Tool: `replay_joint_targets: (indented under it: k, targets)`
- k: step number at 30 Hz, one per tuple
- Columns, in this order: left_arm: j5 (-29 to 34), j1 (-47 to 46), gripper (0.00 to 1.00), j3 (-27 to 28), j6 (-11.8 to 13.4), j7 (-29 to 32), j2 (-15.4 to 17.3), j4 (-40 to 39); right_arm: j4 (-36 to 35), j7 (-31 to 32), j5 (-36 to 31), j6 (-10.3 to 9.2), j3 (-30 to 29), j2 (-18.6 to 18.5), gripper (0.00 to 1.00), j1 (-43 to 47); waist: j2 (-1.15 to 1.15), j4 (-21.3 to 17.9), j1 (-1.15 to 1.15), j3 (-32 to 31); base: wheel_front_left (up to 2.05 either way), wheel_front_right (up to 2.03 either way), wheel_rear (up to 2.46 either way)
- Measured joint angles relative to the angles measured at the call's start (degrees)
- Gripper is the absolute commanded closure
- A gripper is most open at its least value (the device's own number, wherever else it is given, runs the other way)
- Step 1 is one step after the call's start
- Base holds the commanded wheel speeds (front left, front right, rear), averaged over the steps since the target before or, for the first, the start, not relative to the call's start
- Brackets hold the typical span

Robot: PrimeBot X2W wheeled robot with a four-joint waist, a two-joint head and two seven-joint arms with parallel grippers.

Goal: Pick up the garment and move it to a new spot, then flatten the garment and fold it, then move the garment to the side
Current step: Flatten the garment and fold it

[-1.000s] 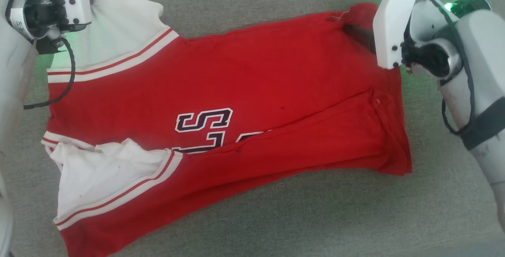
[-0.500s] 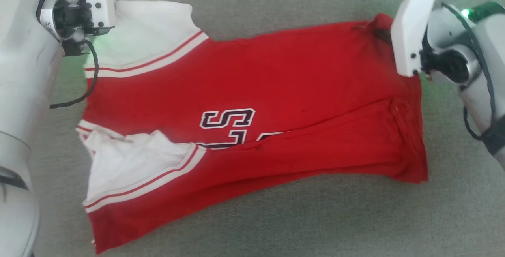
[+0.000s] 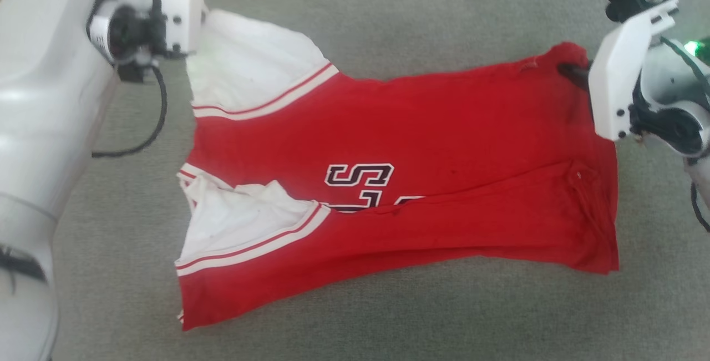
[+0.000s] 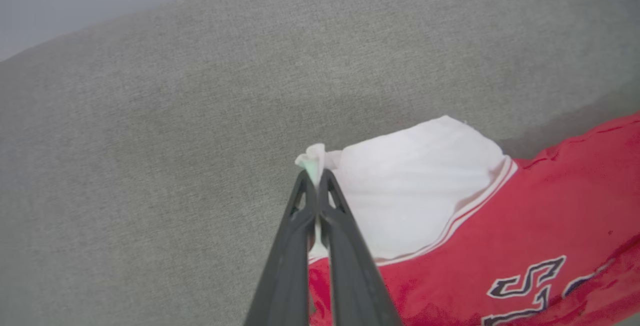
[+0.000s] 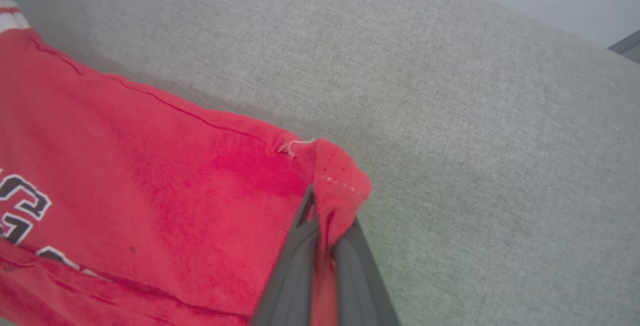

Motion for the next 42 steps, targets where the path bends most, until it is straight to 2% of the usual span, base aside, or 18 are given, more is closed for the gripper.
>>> replay_joint_targets:
  k: [3,9,20,26,30,35,36,37,38,39,40,42]
  targets:
    - [0.0,2.5,1.0,-0.5,1.0,1.3,1.8,-4.9,-2.9,1.5,0.0,0.0,-1.6,-1.1,1.0,2.5,0.0,0.8,0.0,-1.3,0.0,0.0,0.0]
    - [-1.0,8.7,1.0,-0.6,6.0,5.1,6.1,-20.1,-9.0,4.6,-1.0,-0.01,-7.3,-3.7,1.0,8.9,0.0,2.3,0.0,-3.4,0.0,0.0,0.0]
    - [-3.2,23.5,1.0,-0.7,21.1,12.3,18.2,-53.8,-18.9,12.2,-4.1,-0.01,-20.9,-2.8,1.0,24.0,0.0,3.6,0.0,-5.3,0.0,0.0,0.0]
    - [-4.0,30.9,1.0,-1.3,27.2,13.7,22.5,-64.3,-22.1,16.4,-6.2,-0.01,-27.5,0.7,1.0,32.3,0.0,3.8,0.0,-5.8,0.0,0.0,0.0]
    - [-4.9,35.5,1.0,-1.8,28.7,12.7,23.2,-65.0,-23.1,17.6,-7.9,-0.01,-29.9,3.7,1.0,35.7,0.0,3.8,0.0,-5.9,0.0,0.0,0.0]
    - [-6.7,39.6,1.0,-1.9,27.8,8.8,20.8,-59.7,-21.7,17.9,-9.8,-0.01,-30.5,6.8,1.0,37.0,0.0,3.4,0.0,-6.3,0.0,0.0,0.0]
    - [-6.8,40.3,0.98,-1.8,27.1,7.6,20.3,-58.2,-21.1,17.4,-10.2,-0.01,-30.4,7.4,0.87,37.0,0.0,3.3,0.0,-6.5,0.0,0.0,0.0]
    - [-6.9,40.6,0.54,-1.7,26.7,6.6,19.6,-56.8,-20.7,17.3,-10.5,-0.01,-30.2,7.7,0.54,37.0,0.0,3.2,0.0,-6.7,0.0,0.0,0.0]
    - [-7.1,40.9,0.5,-1.5,26.4,5.8,19.2,-55.3,-20.3,17.1,-10.9,-0.01,-29.9,7.9,0.33,37.0,0.0,3.2,0.0,-6.9,0.0,0.0,0.0]
    - [-7.1,40.9,0.15,-1.5,26.4,5.8,19.2,-55.3,-20.3,17.1,-10.9,-0.01,-29.9,7.9,0.0,37.0,0.0,3.2,0.0,-6.9,0.0,0.0,0.0]
    - [-6.9,41.1,0.0,-1.6,25.6,4.9,18.9,-54.2,-19.9,16.8,-11.0,-0.01,-29.8,8.0,0.0,37.0,0.0,3.1,0.0,-7.1,0.0,0.0,0.0]
    - [-7.0,41.4,0.0,-1.1,24.2,2.8,18.0,-52.2,-19.4,16.1,-11.0,-0.01,-29.6,8.4,0.0,37.0,0.0,3.1,0.0,-7.5,0.0,0.0,0.0]
